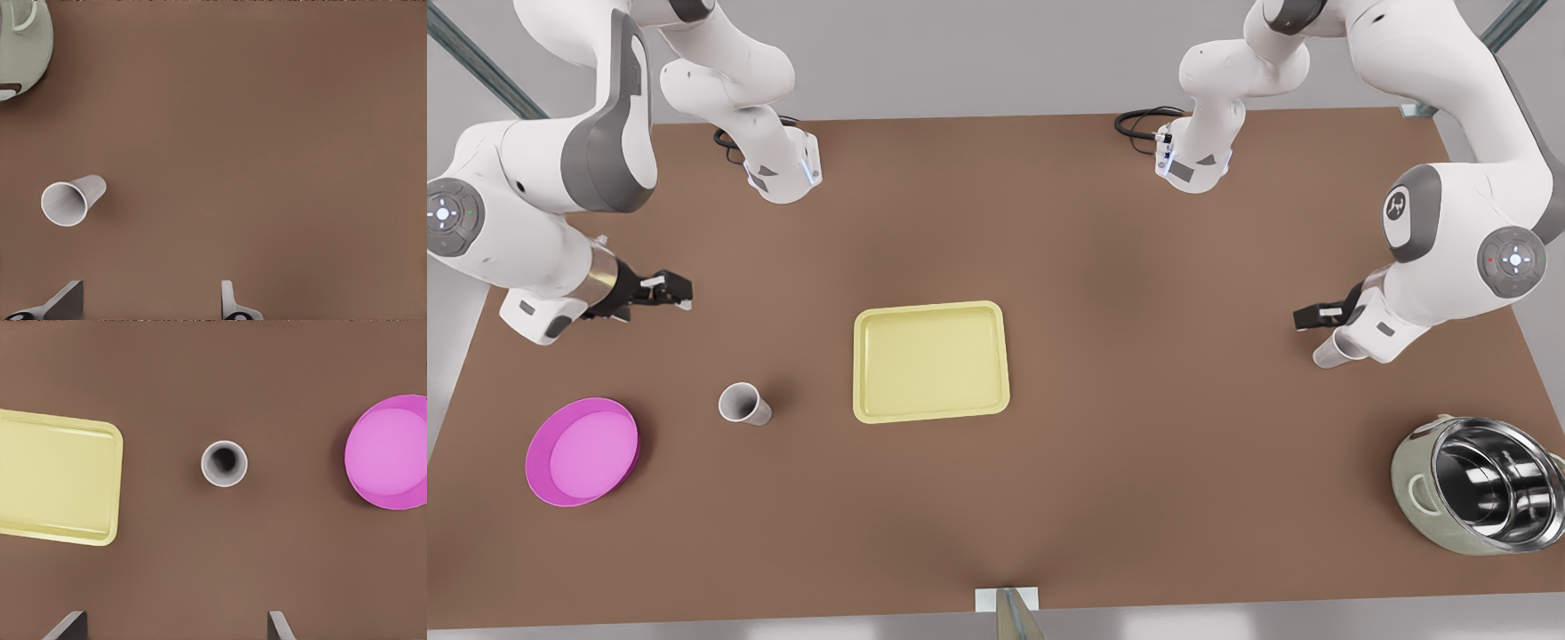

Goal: Use both arms to respectively pick up the white IKEA cups from the middle-left and middle-right positions, then place the white IKEA cups onto the middle-middle tray, ensuring that the cups remain upright and do not tip over

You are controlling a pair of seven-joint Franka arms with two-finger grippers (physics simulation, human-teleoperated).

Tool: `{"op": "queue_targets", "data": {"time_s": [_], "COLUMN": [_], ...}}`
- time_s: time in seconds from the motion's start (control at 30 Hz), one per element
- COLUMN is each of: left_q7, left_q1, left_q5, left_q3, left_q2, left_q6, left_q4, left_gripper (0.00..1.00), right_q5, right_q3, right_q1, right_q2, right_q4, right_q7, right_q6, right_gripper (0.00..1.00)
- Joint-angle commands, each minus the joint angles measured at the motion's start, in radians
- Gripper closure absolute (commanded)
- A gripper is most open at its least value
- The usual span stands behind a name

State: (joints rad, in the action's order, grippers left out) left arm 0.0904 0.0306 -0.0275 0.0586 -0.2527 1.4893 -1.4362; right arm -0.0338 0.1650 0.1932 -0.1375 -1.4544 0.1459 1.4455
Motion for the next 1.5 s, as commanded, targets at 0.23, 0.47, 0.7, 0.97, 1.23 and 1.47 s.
{"op": "queue_targets", "data": {"time_s": [0.23,0.47,0.7,0.97,1.23,1.47], "left_q7": [-0.400,-0.572,-0.567,-0.505,-0.448,0.282], "left_q1": [0.213,0.258,0.282,0.281,0.262,-0.311], "left_q5": [0.003,0.043,0.101,0.103,0.209,0.199], "left_q3": [-0.103,-0.217,-0.217,-0.217,-0.210,-0.151], "left_q2": [-0.082,-0.119,-0.165,-0.192,-0.166,-0.197], "left_q6": [0.462,0.786,0.864,0.778,0.724,0.577], "left_q4": [-0.246,-0.486,-0.550,-0.547,-0.532,-0.267], "left_gripper": [0.00,0.00,0.00,0.72,0.79,0.79], "right_q5": [0.006,-0.061,-0.112,-0.107,-0.107,-0.107], "right_q3": [-0.002,-0.007,-0.004,-0.004,-0.004,-0.006], "right_q1": [-0.057,-0.100,-0.120,-0.120,-0.110,-0.104], "right_q2": [-0.292,-0.435,-0.413,-0.392,-0.413,-0.427], "right_q4": [0.065,-0.006,-0.159,-0.304,-0.353,-0.353], "right_q7": [-0.002,0.007,0.078,0.106,0.109,0.112], "right_q6": [0.188,0.394,0.520,0.713,0.725,0.721], "right_gripper": [0.00,0.00,0.00,0.00,0.00,0.77]}}
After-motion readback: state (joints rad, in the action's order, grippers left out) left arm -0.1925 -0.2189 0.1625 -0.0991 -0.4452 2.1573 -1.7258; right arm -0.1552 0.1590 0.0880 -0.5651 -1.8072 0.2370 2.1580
